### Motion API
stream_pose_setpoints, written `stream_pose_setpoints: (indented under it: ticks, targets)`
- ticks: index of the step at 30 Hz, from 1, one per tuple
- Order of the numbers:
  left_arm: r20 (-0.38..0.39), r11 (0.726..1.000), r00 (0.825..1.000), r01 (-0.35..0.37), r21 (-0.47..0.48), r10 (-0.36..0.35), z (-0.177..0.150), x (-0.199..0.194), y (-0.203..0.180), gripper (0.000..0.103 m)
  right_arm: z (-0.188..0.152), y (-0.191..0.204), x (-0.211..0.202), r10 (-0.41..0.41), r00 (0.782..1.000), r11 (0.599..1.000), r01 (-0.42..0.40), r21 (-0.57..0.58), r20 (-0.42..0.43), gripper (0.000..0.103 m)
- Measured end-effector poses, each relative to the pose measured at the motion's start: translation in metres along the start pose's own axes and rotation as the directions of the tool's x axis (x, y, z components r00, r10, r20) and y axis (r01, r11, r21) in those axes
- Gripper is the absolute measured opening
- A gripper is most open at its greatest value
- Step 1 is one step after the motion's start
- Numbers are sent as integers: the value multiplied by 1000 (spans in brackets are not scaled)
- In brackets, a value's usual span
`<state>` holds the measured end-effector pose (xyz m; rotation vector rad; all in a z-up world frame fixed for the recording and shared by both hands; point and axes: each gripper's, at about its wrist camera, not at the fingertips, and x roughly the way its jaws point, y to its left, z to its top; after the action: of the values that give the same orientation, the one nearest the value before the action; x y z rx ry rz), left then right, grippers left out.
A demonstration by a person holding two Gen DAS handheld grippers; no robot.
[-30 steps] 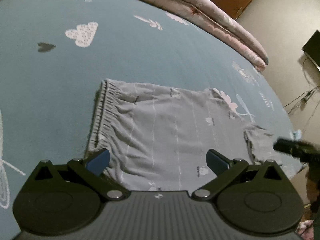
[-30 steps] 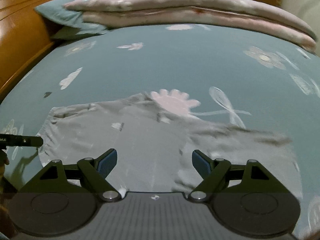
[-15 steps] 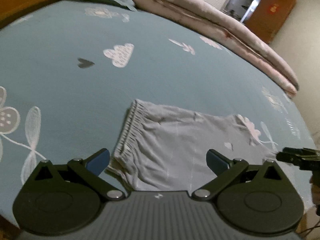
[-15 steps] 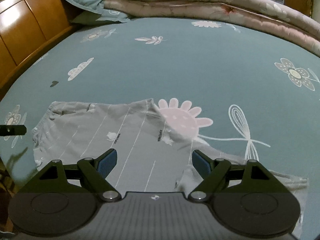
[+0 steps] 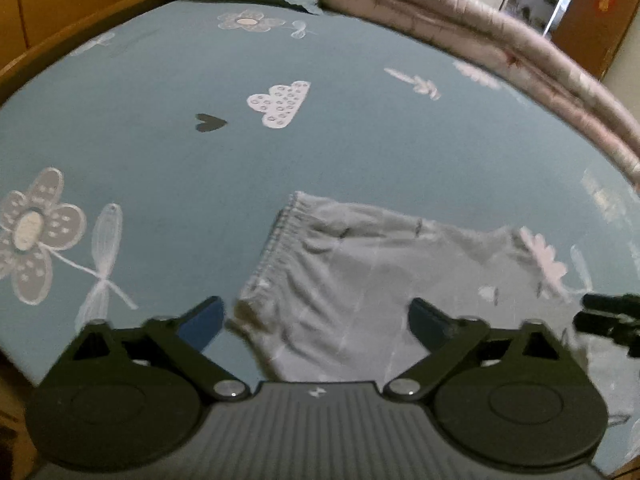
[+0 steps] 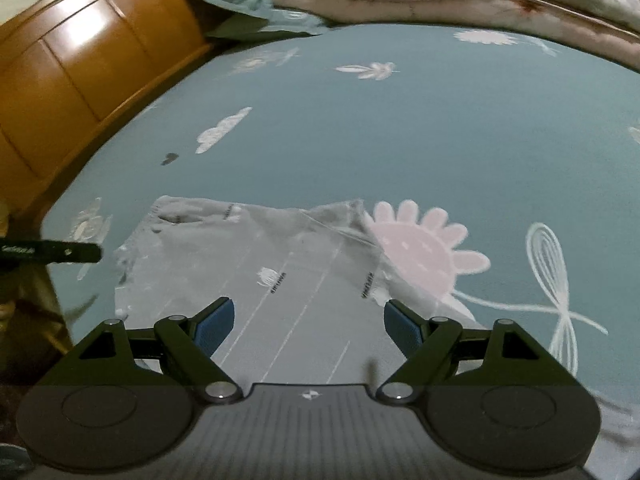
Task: Fold clothes
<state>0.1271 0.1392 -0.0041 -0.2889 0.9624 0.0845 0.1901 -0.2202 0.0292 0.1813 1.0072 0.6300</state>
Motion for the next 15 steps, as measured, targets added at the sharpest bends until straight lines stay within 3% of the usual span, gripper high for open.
stream_pose_setpoints:
  ticks: [2, 5, 6, 11, 15]
  targets:
    - [3, 999, 1000, 20, -37, -20, -3, 7, 4, 70, 3, -3, 2, 22, 1000, 1000, -22, -1, -2, 86]
    - [-44, 993, 999, 10, -118, -15, -7, 16, 18, 43, 7, -6, 4, 54, 998, 999, -54, 5, -17, 86]
    - [-62, 989, 998, 7, -147, -17, -9, 18, 24, 40, 9, -6, 4, 62, 998, 998, -62, 2, -23, 86]
    - [-98, 982, 995, -19, -188, 0, -14, 15, 40, 39, 19, 3, 12, 71, 996, 995, -75, -71, -54, 86]
    - [-111, 977, 993, 3, -211, -28, -12, 17, 55, 39, 29, 18, 23, 80, 994, 991, -87, -103, -69, 86]
